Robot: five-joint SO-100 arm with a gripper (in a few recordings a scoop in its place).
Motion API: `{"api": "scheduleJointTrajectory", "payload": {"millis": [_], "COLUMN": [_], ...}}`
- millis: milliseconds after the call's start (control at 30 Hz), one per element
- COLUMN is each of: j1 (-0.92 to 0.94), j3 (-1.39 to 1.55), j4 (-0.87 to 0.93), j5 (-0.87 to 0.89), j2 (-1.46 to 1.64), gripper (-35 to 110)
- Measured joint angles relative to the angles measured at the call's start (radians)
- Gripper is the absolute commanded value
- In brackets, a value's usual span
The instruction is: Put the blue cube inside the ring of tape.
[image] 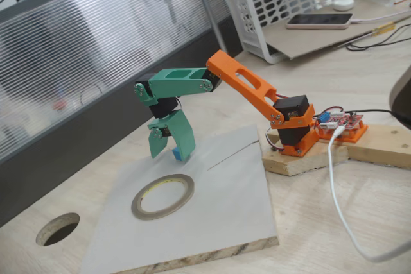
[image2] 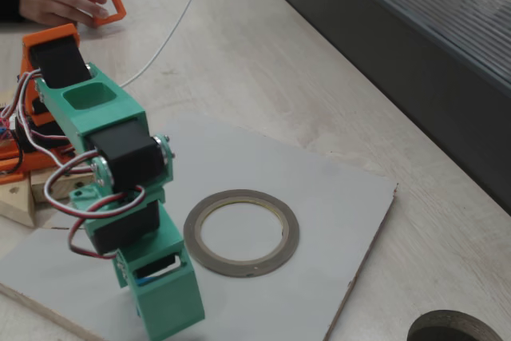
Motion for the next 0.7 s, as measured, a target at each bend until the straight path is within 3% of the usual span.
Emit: {"api": "scheduleJointTrajectory", "payload": {"millis": [333, 700], "j1": [0.000, 0.000], "j3": [0.000, 0.000], "j4": [0.000, 0.000], "j5": [-0.005, -0.005], "j2": [0.003, 0.003], "gripper": [41, 39]}}
